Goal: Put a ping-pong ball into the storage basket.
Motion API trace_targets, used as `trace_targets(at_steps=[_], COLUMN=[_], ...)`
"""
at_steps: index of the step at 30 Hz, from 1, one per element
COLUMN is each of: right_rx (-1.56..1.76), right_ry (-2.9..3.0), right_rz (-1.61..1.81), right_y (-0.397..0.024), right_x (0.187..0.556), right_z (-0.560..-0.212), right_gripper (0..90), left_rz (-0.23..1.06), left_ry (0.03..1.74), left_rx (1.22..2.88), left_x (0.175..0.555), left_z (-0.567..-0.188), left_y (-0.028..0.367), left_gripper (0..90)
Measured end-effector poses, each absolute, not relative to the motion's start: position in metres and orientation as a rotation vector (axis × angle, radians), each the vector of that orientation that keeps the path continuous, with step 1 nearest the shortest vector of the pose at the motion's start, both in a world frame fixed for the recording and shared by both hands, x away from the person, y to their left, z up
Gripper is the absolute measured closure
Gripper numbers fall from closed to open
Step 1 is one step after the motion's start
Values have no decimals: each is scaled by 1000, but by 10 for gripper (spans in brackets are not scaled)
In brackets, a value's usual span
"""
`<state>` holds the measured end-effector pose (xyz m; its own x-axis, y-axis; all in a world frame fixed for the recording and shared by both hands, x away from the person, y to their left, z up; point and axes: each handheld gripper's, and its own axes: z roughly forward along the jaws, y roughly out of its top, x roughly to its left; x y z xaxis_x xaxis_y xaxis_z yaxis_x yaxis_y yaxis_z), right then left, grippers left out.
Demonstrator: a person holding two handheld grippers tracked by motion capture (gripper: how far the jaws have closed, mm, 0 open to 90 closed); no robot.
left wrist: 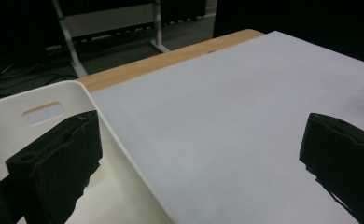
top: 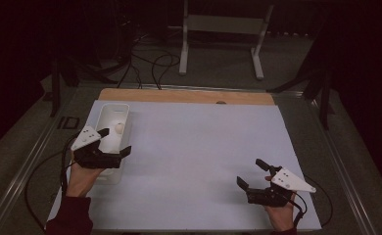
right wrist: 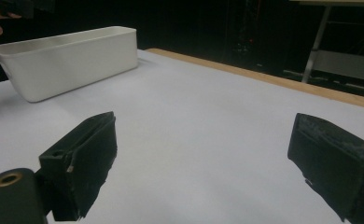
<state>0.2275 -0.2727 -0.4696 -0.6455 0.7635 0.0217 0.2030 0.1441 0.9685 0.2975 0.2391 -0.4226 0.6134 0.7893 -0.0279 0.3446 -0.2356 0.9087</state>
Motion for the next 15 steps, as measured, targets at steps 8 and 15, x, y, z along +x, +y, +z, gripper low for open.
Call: trace_targets(at_steps=[8,15], right_rx=[924,924], right_ry=[1946,1950], right_rz=[1522,1520], right_y=[-272,-272], right_x=[230,232], right_z=[-470,-470], right_gripper=[74,74], left_rz=[554,557], left_ry=[892,875], left_rx=[1826,1814], left_x=[290,283], left_z=[-431,-436], left_y=[238,239], left_gripper=[0,0])
